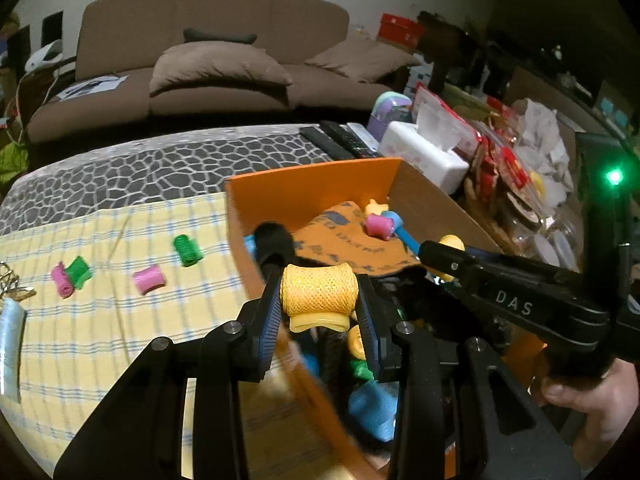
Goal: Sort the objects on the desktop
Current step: 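Carry both yellow curlers into the orange box and open both grippers, then move both grippers back toward the pink and green curlers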
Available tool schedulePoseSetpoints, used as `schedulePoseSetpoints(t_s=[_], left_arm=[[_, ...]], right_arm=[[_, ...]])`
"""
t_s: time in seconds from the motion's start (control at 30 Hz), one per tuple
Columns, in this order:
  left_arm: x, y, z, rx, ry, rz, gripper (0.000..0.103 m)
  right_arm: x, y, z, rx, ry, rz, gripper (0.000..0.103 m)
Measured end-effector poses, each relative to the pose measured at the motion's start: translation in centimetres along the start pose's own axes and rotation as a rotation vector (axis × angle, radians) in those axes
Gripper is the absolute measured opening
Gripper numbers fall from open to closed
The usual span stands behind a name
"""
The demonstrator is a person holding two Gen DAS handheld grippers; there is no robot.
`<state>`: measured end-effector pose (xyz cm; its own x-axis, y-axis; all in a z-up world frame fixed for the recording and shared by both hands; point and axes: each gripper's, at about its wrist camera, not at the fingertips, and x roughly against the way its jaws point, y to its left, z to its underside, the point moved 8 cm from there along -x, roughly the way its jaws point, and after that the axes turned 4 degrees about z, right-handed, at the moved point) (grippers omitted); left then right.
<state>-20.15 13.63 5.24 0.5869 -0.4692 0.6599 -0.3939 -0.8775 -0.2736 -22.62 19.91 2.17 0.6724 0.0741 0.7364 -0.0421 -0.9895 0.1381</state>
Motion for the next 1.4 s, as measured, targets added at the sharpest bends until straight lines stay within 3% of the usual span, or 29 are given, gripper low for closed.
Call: schedulePoseSetpoints(t_s=[0.1, 0.17, 0.2, 0.27, 0.33, 0.4, 0.5, 0.6, 0.73, 1.0, 1.03, 1.4], left_arm=[[-1.2, -0.7, 0.2, -0.034, 0.014, -0.006, 0.034], [-1.7, -0.9, 0.5, -0.052, 0.015, -0.020, 0.042], [-1.9, -0.9, 0.6, -0.058, 0.016, -0.024, 0.050], [-1.9, -0.7, 0.6, -0.053, 0.017, -0.019, 0.053], [-1.5, -0.5, 0.4, -0.040, 0.011, -0.011, 0.060], [-0.7, 0.0, -0.2, -0.023, -0.008, -0.013, 0.073], [1.0, 1.5, -1.2, 0.021, -0.042, -0.012, 0.075], [2.6, 3.7, -1.9, 0.071, -0.069, -0.026, 0.090], [3.6, 6.5, -2.0, 0.120, -0.077, -0.061, 0.103], [5.1, 9.4, -1.8, 0.173, -0.083, -0.071, 0.103], [5.4, 9.8, -1.8, 0.174, -0.084, -0.078, 0.103], [7.7, 14.7, -0.7, 0.203, -0.077, -0.145, 0.103]], right_arm=[[-0.4, -1.2, 0.1, -0.019, 0.010, 0.016, 0.034], [-0.7, -1.9, 0.1, -0.043, 0.011, 0.025, 0.036], [-0.7, -2.2, 0.1, -0.054, 0.012, 0.029, 0.039], [-0.6, -2.4, 0.0, -0.073, 0.005, 0.031, 0.054], [-0.4, -2.6, -0.4, -0.084, -0.011, 0.035, 0.066], [0.1, -2.5, -0.8, -0.092, -0.027, 0.033, 0.068], [1.0, -2.1, -1.5, -0.099, -0.054, 0.019, 0.074], [1.8, -1.1, -2.0, -0.084, -0.079, 0.008, 0.079], [2.1, 0.4, -2.5, -0.073, -0.089, -0.019, 0.084], [1.3, 4.3, -2.4, -0.008, -0.071, -0.036, 0.097], [1.1, 4.7, -2.3, 0.000, -0.069, -0.035, 0.103], [0.4, 10.6, -1.8, 0.070, -0.063, -0.076, 0.102]])
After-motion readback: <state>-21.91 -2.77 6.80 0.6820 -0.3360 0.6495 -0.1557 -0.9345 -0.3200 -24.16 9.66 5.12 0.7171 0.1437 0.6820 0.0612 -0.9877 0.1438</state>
